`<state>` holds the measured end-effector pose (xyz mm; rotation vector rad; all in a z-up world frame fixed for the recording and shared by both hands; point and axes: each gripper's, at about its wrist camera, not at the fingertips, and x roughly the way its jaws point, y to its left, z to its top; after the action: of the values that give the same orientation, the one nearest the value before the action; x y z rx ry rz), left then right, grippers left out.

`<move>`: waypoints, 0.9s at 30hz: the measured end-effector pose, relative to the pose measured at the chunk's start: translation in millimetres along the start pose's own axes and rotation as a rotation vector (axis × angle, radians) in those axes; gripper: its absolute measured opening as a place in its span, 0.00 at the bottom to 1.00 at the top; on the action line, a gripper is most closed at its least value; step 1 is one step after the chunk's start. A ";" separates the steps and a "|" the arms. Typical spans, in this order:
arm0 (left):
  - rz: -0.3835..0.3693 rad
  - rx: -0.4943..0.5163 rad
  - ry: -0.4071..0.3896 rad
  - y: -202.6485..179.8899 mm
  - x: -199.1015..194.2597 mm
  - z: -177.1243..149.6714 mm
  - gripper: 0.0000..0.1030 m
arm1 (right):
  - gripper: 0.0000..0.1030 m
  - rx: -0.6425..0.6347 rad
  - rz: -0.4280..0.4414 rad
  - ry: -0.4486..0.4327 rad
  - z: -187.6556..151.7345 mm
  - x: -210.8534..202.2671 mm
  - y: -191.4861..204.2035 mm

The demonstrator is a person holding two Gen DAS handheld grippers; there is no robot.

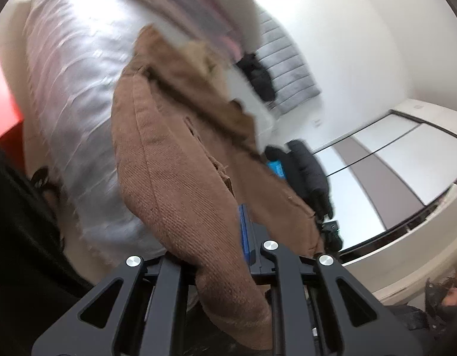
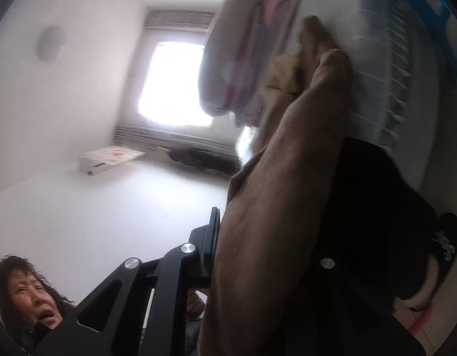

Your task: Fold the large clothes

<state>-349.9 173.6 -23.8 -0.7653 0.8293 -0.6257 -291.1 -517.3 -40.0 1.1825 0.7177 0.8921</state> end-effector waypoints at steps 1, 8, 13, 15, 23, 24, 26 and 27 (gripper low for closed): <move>-0.011 0.007 -0.015 -3.7 -3.5 1.2 0.10 | 0.14 -0.006 0.023 -0.013 1.1 -1.9 5.9; -0.084 0.046 -0.074 -23.6 -23.8 2.1 0.10 | 0.14 -0.041 0.072 -0.045 0.7 -22.1 29.4; -0.093 0.033 -0.071 -21.2 -25.5 0.8 0.10 | 0.14 -0.022 0.072 -0.034 0.2 -19.1 26.6; -0.117 0.024 -0.083 -22.6 -30.9 -1.6 0.10 | 0.14 -0.029 0.107 -0.048 -4.2 -20.6 36.6; -0.149 0.056 -0.134 -25.6 -60.8 3.8 0.10 | 0.14 -0.082 0.216 -0.104 3.8 -33.2 52.8; -0.157 0.017 -0.135 -11.8 -58.9 5.5 0.11 | 0.14 -0.053 0.220 -0.111 5.8 -33.8 42.5; -0.161 -0.042 -0.142 7.4 -54.6 7.0 0.11 | 0.14 0.009 0.233 -0.131 6.6 -35.0 18.4; -0.163 -0.069 -0.143 16.1 -51.6 8.0 0.11 | 0.14 0.024 0.246 -0.138 6.3 -35.0 12.6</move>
<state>-367.6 223.9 -11.8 -0.9365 0.6642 -0.6810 -305.0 -549.3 -25.7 1.3589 0.4790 0.9962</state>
